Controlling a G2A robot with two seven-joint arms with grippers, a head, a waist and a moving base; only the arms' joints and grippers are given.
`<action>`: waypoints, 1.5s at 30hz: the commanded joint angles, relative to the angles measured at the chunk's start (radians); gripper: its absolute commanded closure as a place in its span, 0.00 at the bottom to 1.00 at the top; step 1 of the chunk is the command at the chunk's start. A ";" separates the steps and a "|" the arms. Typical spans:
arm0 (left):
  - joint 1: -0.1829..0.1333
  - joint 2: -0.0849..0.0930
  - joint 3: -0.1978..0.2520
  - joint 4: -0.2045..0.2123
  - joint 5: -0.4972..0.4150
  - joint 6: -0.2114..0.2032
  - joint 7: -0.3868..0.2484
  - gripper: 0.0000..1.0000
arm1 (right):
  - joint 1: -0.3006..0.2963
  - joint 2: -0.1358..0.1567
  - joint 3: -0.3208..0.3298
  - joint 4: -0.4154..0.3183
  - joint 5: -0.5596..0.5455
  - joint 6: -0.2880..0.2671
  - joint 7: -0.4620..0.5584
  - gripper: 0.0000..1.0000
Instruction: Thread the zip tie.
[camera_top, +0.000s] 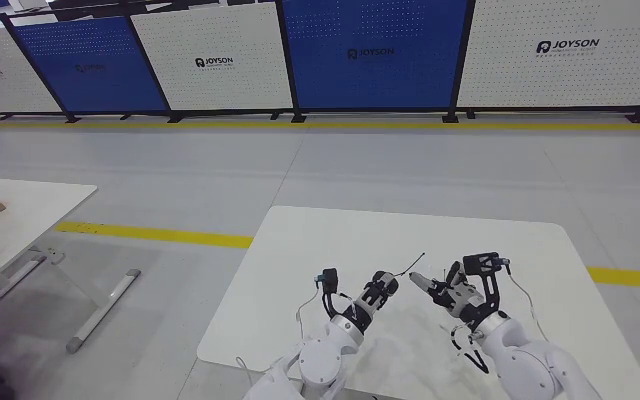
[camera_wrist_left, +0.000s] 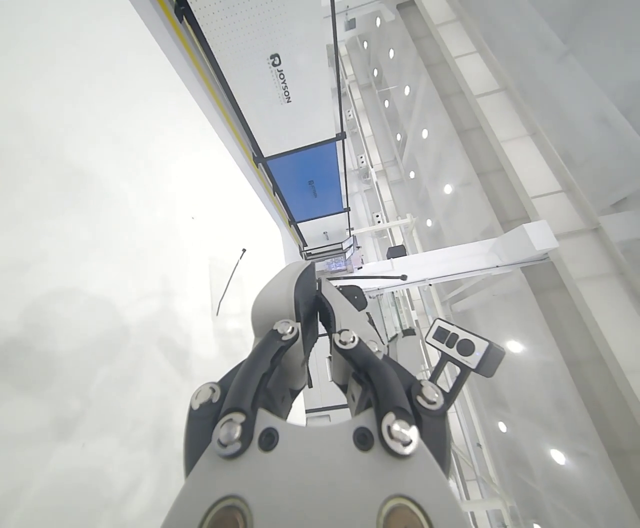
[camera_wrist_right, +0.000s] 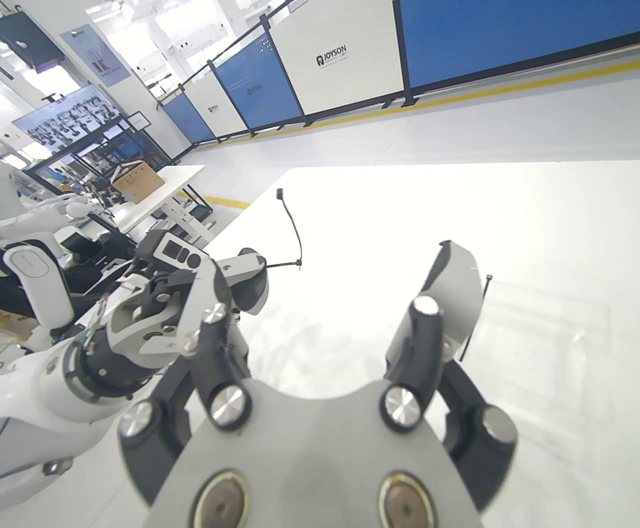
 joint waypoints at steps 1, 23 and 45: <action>-0.002 0.000 -0.005 -0.002 0.010 -0.007 0.012 1.00 | -0.003 0.001 0.003 0.000 0.004 -0.002 0.006 0.00; 0.022 0.012 -0.074 -0.061 -0.198 0.073 -0.166 1.00 | -0.009 0.022 0.043 0.023 -0.129 -0.176 -0.015 0.00; 0.032 0.019 -0.104 -0.085 -0.315 0.156 -0.239 1.00 | -0.023 0.049 0.049 0.004 -0.173 -0.176 -0.077 0.00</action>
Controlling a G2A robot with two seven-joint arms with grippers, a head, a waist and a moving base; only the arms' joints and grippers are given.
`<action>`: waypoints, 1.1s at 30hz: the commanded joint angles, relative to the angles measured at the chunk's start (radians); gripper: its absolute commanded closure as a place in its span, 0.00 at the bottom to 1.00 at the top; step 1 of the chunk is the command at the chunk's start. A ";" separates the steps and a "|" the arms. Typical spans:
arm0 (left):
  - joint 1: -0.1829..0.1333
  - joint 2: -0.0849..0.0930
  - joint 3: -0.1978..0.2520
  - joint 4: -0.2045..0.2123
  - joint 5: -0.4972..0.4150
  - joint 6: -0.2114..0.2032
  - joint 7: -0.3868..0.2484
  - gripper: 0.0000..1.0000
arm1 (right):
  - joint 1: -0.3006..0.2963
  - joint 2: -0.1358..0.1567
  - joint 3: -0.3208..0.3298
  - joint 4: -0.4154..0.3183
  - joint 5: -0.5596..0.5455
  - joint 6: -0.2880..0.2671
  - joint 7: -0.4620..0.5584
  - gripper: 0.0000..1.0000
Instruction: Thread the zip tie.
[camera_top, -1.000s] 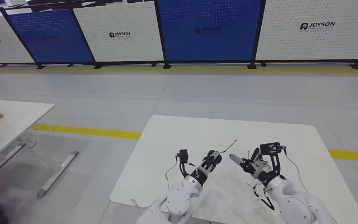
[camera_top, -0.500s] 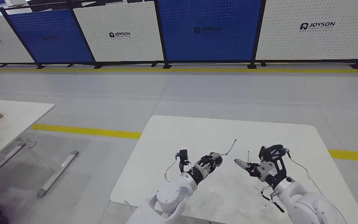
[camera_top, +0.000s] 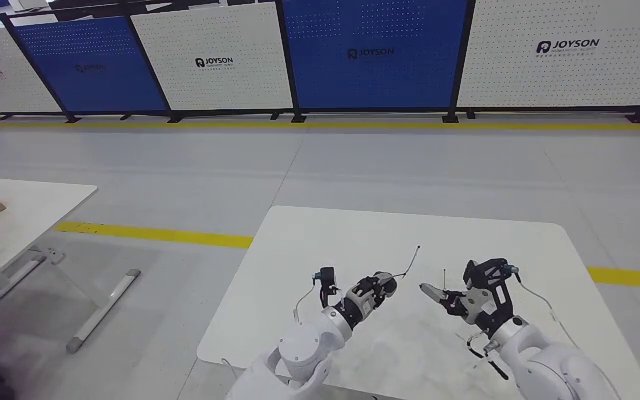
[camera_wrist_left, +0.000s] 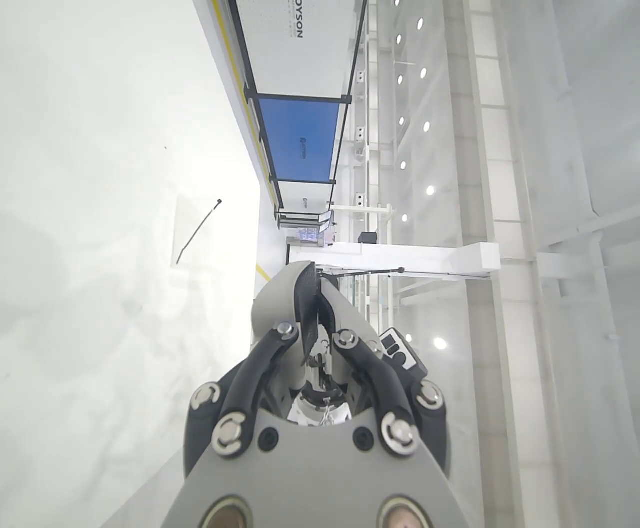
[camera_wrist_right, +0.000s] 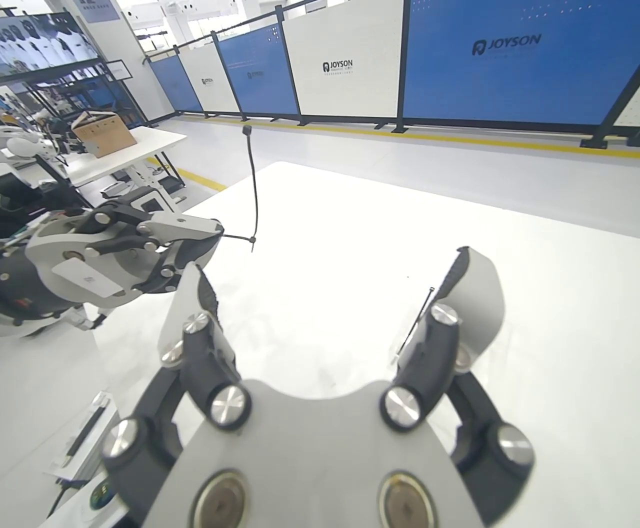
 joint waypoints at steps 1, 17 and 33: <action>-0.005 -0.001 0.001 0.008 -0.069 0.044 -0.044 1.00 | 0.000 0.000 0.000 0.000 0.000 0.000 0.000 0.00; -0.022 0.005 -0.015 0.007 -0.120 0.103 -0.100 1.00 | -0.001 0.003 -0.014 -0.005 -0.004 0.000 -0.002 0.00; -0.022 0.005 -0.015 0.007 -0.120 0.103 -0.100 1.00 | -0.032 0.074 -0.048 -0.008 -0.174 0.000 -0.216 0.00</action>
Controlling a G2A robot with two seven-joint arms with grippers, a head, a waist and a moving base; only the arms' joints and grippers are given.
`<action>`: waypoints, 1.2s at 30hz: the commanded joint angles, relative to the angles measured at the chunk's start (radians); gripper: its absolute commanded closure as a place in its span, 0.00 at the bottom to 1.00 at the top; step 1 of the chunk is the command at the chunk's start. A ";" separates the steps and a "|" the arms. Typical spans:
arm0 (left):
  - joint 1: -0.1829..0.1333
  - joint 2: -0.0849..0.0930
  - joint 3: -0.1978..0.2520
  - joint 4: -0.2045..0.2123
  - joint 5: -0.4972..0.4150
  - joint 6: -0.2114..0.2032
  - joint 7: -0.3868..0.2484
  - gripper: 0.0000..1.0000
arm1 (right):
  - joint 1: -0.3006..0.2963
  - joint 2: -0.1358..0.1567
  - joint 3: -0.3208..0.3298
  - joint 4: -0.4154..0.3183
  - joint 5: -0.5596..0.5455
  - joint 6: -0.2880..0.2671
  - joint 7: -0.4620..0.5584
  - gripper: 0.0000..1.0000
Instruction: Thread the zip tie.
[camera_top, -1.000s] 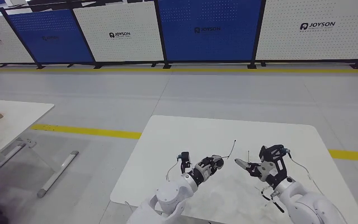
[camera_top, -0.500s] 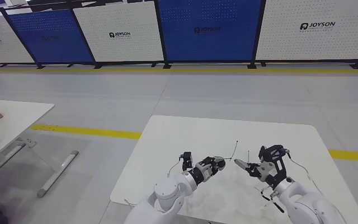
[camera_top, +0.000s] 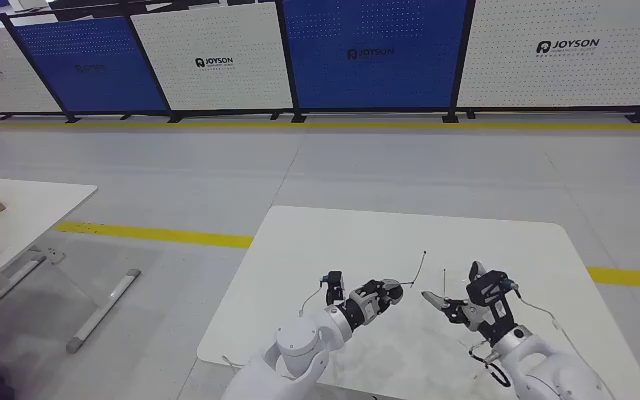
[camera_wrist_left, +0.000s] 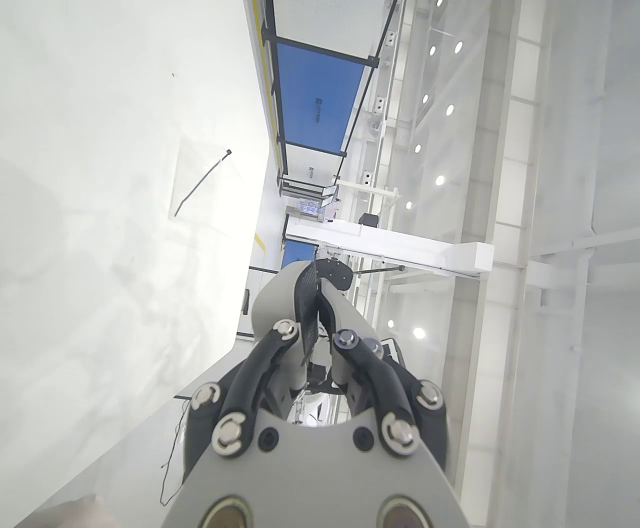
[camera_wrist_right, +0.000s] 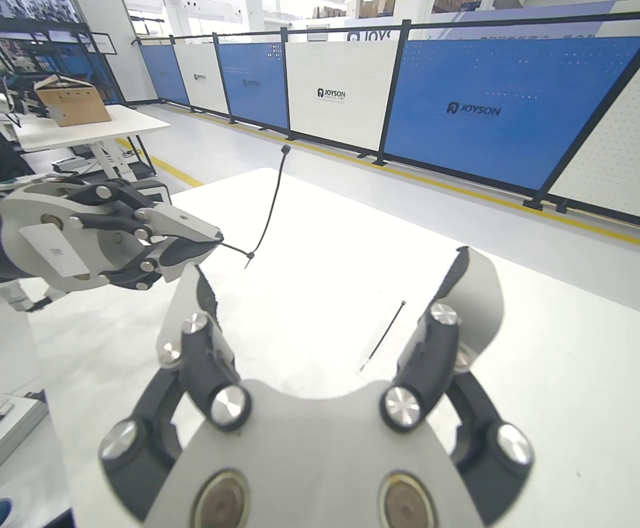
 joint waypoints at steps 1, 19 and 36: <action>0.000 0.000 0.000 0.000 0.000 0.000 0.000 1.00 | 0.000 0.000 0.000 0.000 0.000 0.000 0.000 0.00; 0.000 0.000 0.000 0.000 0.000 0.000 0.000 1.00 | 0.150 0.026 -0.183 0.180 0.108 0.000 0.018 0.00; 0.000 0.000 0.000 0.000 0.000 0.000 0.000 1.00 | 0.159 0.022 -0.189 0.204 0.093 0.004 -0.019 0.00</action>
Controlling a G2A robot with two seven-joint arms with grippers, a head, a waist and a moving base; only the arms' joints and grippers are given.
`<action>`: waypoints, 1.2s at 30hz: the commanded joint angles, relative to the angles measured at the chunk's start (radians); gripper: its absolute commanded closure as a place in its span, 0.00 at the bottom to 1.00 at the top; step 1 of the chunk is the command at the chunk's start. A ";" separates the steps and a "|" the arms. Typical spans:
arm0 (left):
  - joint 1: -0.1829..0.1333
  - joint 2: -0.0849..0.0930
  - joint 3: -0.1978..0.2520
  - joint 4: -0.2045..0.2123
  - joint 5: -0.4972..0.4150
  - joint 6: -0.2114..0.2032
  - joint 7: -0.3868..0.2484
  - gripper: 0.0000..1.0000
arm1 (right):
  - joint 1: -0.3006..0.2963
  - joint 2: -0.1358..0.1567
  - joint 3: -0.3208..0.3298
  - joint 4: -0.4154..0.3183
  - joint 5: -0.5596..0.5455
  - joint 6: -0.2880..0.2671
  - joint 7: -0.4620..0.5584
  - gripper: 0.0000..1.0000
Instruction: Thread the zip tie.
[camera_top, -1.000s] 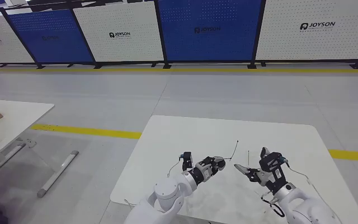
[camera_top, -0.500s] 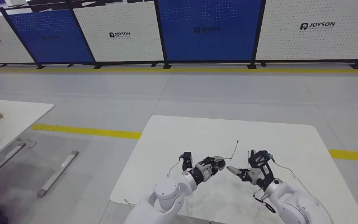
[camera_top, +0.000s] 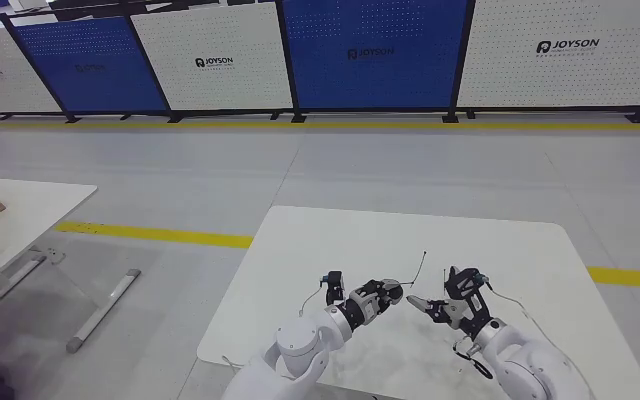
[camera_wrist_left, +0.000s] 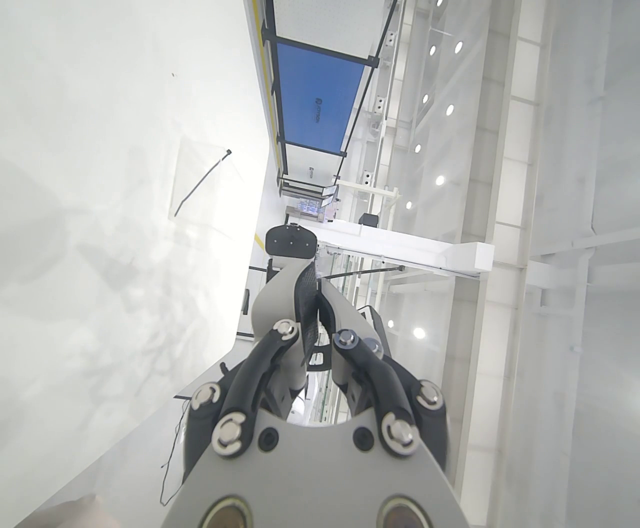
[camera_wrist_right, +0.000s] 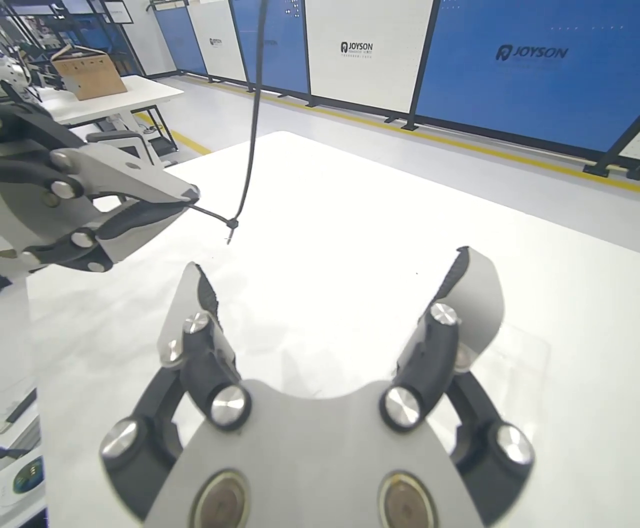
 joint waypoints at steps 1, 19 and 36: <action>0.000 0.000 0.000 0.000 0.000 0.000 0.000 1.00 | 0.003 -0.002 0.000 0.006 0.001 0.005 -0.005 0.00; 0.000 0.000 0.000 0.000 0.000 0.000 0.000 1.00 | 0.001 -0.012 0.002 0.011 -0.005 0.027 0.023 0.00; 0.000 0.000 0.000 0.000 0.000 0.000 0.000 1.00 | 0.012 -0.009 -0.023 -0.005 0.055 -0.002 0.053 0.68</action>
